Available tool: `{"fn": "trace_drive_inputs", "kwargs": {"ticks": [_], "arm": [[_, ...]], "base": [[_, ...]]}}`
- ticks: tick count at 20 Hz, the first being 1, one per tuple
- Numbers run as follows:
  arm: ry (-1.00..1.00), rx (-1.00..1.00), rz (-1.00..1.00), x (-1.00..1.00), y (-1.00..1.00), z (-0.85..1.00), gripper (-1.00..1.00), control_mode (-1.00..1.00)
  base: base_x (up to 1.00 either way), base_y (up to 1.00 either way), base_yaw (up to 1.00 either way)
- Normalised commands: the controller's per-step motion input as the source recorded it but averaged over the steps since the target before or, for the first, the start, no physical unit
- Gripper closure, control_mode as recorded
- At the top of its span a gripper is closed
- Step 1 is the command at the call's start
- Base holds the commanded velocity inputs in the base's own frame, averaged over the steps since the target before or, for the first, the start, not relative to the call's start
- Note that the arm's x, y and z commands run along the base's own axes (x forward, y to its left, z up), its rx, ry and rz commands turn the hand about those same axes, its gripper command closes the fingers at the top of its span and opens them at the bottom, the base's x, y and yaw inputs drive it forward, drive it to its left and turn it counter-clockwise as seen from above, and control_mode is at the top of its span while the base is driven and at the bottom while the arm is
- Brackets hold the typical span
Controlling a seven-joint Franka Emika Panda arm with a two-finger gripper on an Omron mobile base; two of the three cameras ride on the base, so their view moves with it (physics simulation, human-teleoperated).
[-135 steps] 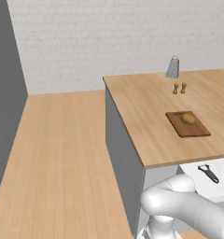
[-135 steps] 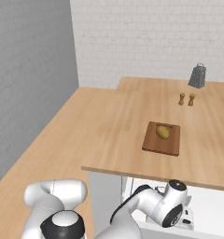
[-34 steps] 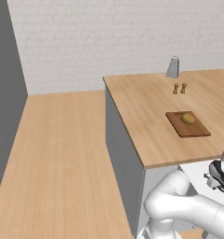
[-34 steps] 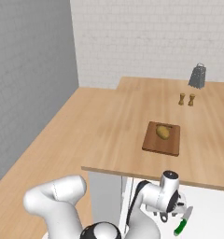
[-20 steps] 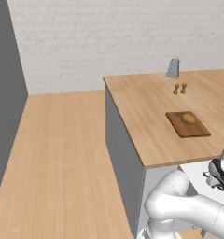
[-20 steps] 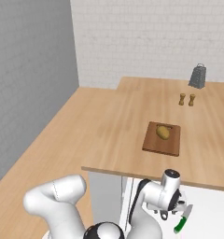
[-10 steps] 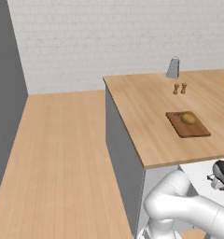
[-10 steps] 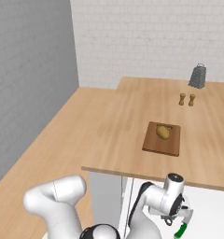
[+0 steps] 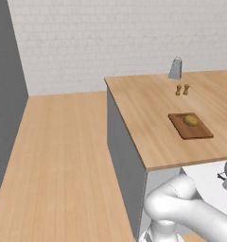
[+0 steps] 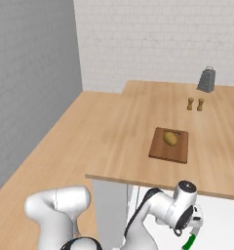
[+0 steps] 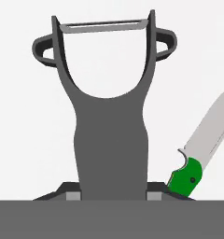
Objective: Place the appropriate cutting tool for cutting the potato skin on the cutting board.
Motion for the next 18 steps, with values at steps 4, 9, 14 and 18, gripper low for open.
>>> {"fn": "trace_drive_inputs", "kwargs": {"ticks": [4,9,14,18], "arm": [[-0.03,0.0,0.0,-0.5,0.26,1.0,1.0,-1.0],[-0.09,0.0,0.0,-0.45,0.4,1.0,1.0,-1.0],[-0.17,0.0,0.0,0.45,0.74,0.64,1.0,-1.0],[-0.05,0.01,0.0,0.81,0.44,0.88,1.0,-1.0]], "base": [[0.0,0.0,0.0],[0.0,0.0,0.0],[0.0,0.0,0.0],[0.0,0.0,0.0]]}}
